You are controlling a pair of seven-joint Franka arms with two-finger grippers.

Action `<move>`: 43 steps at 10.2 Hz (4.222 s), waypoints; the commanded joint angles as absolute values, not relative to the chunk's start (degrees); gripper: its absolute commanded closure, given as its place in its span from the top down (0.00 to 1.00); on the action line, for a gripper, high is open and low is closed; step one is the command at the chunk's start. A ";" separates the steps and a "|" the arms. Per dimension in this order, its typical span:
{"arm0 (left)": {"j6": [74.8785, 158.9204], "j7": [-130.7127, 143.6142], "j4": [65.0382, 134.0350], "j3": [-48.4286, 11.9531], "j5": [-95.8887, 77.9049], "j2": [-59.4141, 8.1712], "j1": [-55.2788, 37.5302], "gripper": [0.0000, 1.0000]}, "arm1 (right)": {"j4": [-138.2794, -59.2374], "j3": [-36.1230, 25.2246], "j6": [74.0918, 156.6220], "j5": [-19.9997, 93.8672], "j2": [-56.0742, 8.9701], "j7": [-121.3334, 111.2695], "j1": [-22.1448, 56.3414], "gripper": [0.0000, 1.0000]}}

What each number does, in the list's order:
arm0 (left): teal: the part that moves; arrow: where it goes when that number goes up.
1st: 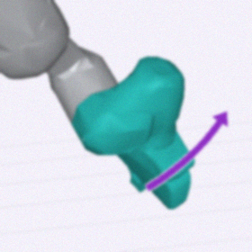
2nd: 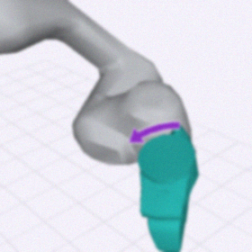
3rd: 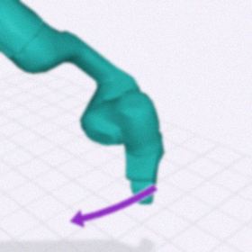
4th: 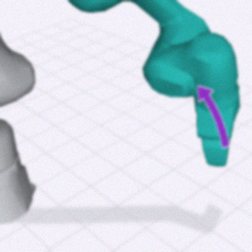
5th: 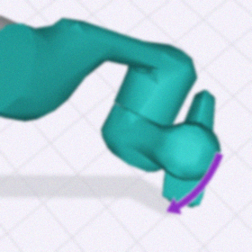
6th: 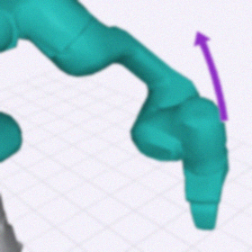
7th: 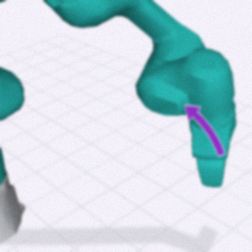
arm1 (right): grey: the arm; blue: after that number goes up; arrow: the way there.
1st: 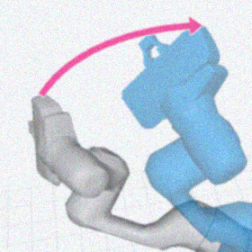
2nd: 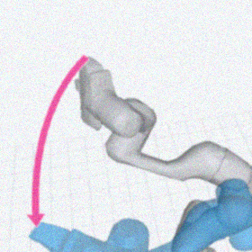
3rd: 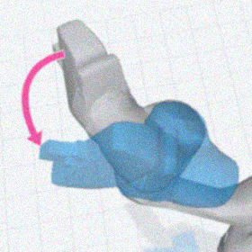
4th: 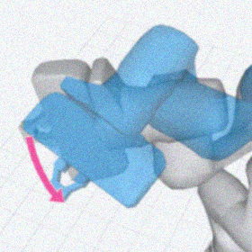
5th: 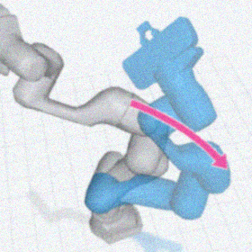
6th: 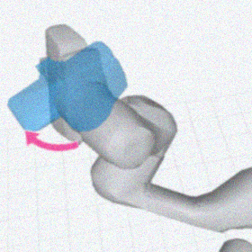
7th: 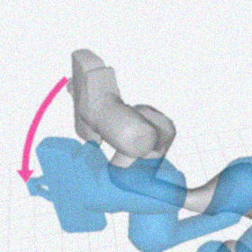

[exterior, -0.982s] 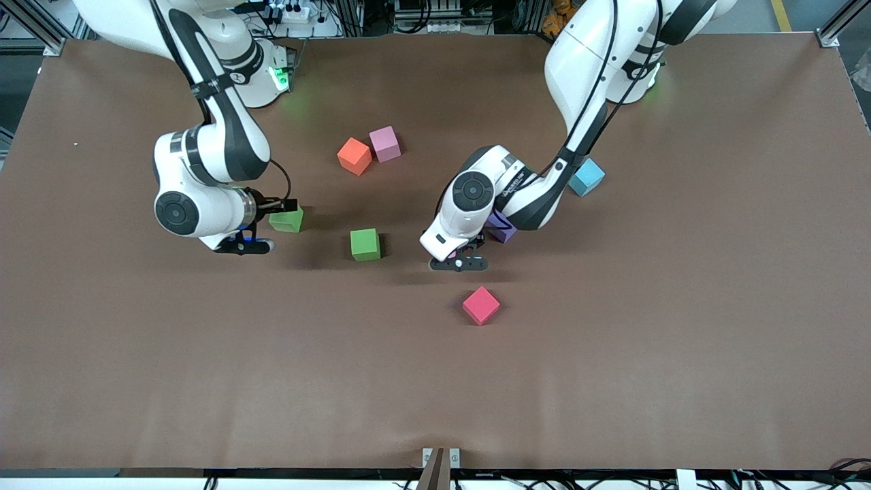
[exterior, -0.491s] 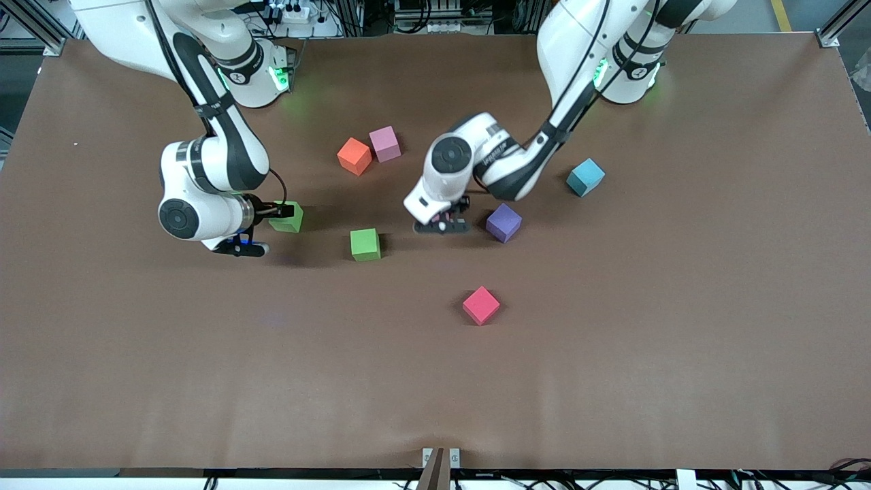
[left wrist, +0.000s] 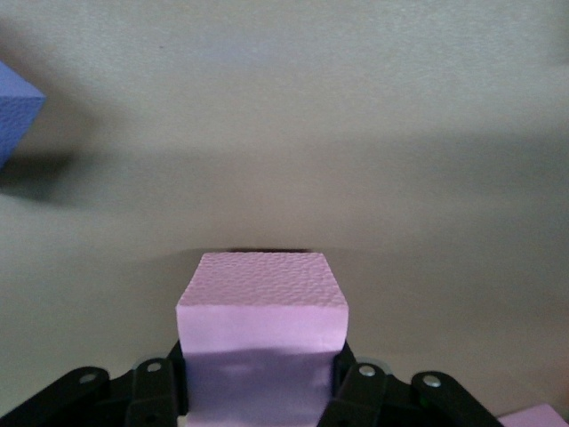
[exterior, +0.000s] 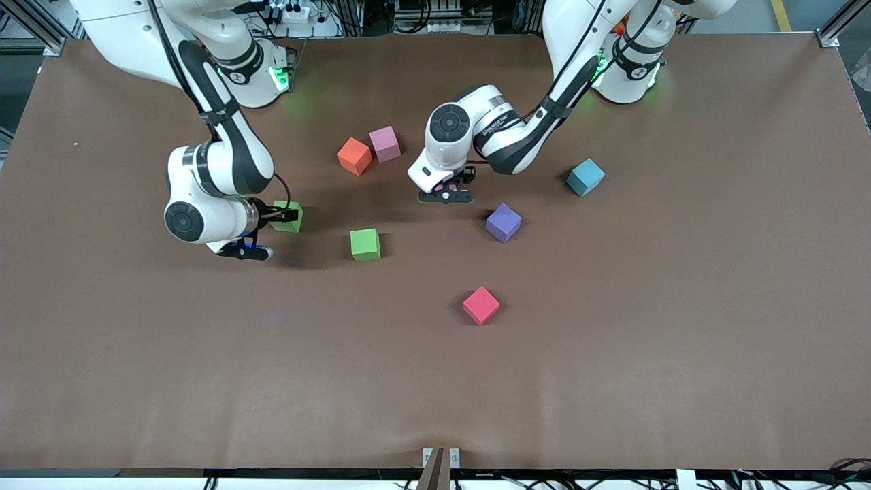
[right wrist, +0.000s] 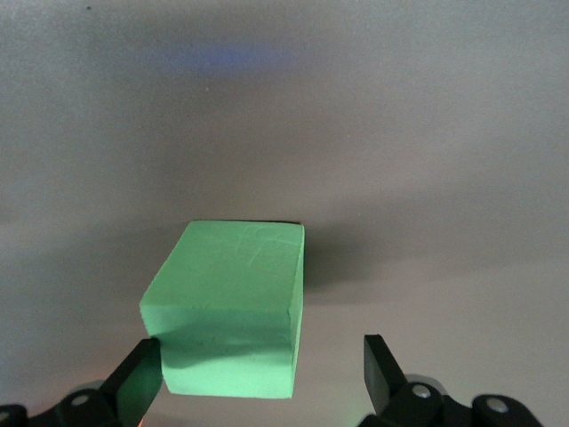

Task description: Arrange blocks into number 1

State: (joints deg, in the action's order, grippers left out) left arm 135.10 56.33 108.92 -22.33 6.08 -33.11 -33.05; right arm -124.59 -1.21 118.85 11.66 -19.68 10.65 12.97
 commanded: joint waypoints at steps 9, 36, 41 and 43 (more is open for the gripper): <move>131.85 63.21 107.05 -31.20 11.78 -24.63 -16.11 1.00 | -121.99 -1.05 117.51 20.54 -23.99 11.34 12.40 1.00; 130.43 72.34 111.89 -30.15 0.17 -34.54 -5.01 1.00 | -98.53 -0.70 123.84 25.14 -36.21 39.99 57.13 0.00; 130.96 72.33 110.75 -30.15 0.26 -35.07 -4.92 0.24 | -96.42 -0.70 123.93 24.52 -37.97 39.82 56.78 0.00; 130.96 72.25 109.08 -30.15 0.61 -34.63 -5.01 0.00 | -95.89 -0.79 123.93 24.52 -37.97 39.81 56.60 0.07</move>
State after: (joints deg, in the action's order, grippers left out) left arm 130.86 72.37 110.47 -29.85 0.93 -34.85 -5.17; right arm -97.97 -0.69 124.23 23.91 -36.86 40.02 56.89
